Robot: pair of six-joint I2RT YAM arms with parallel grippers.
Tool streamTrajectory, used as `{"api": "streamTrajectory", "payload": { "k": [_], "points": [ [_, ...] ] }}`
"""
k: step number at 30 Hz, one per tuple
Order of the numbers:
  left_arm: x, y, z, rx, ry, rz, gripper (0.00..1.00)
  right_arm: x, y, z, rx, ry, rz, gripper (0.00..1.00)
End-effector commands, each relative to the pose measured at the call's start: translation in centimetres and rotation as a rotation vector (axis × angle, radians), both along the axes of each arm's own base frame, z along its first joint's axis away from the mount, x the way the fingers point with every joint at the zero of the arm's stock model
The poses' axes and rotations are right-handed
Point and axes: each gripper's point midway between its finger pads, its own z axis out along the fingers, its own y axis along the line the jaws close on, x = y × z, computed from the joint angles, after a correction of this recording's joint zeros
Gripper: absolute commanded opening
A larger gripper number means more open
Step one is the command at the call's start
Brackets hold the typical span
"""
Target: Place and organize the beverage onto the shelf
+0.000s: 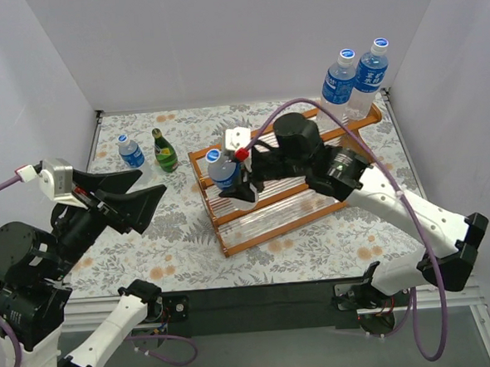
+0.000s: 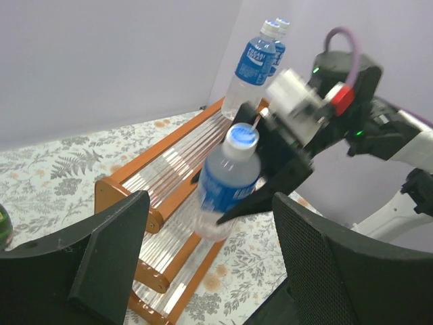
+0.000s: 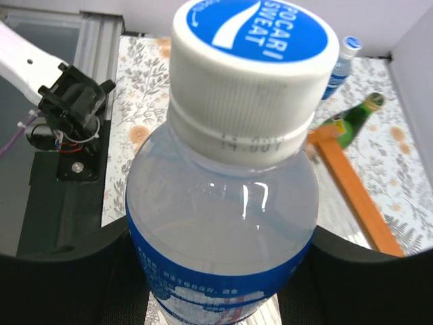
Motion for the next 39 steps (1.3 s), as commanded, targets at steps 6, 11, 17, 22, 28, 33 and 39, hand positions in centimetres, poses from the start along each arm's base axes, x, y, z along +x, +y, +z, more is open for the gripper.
{"api": "streamTrajectory", "payload": {
  "k": [6, 11, 17, 22, 28, 33, 39],
  "points": [
    [1.5, 0.0, -2.4, 0.012, 0.041, 0.035, 0.72, 0.6, -7.9, 13.9, 0.346, -0.192, -0.087, 0.01],
    [2.4, -0.3, -3.6, 0.009, 0.070, 0.044, 0.72, 4.3, -11.5, 16.5, 0.378, -0.289, -0.338, 0.01],
    [2.7, -0.4, -5.1, -0.002, 0.104, 0.049, 0.72, 7.1, -15.1, 17.7, 0.437, -0.325, -0.606, 0.01],
    [2.5, -0.4, -6.1, -0.007, 0.128, 0.047, 0.72, 9.3, -17.1, 17.4, 0.485, -0.335, -0.775, 0.01],
    [2.3, 0.0, -6.5, -0.013, 0.138, 0.062, 0.72, 10.8, -18.2, 16.9, 0.559, -0.371, -0.883, 0.01],
    [2.2, 0.2, -6.7, -0.009, 0.144, 0.071, 0.72, 12.5, -18.9, 16.4, 0.591, -0.342, -0.986, 0.01],
    [2.1, 0.4, -6.8, -0.004, 0.142, 0.078, 0.72, 14.1, -19.6, 16.0, 0.604, -0.339, -1.075, 0.01]
  ]
}}
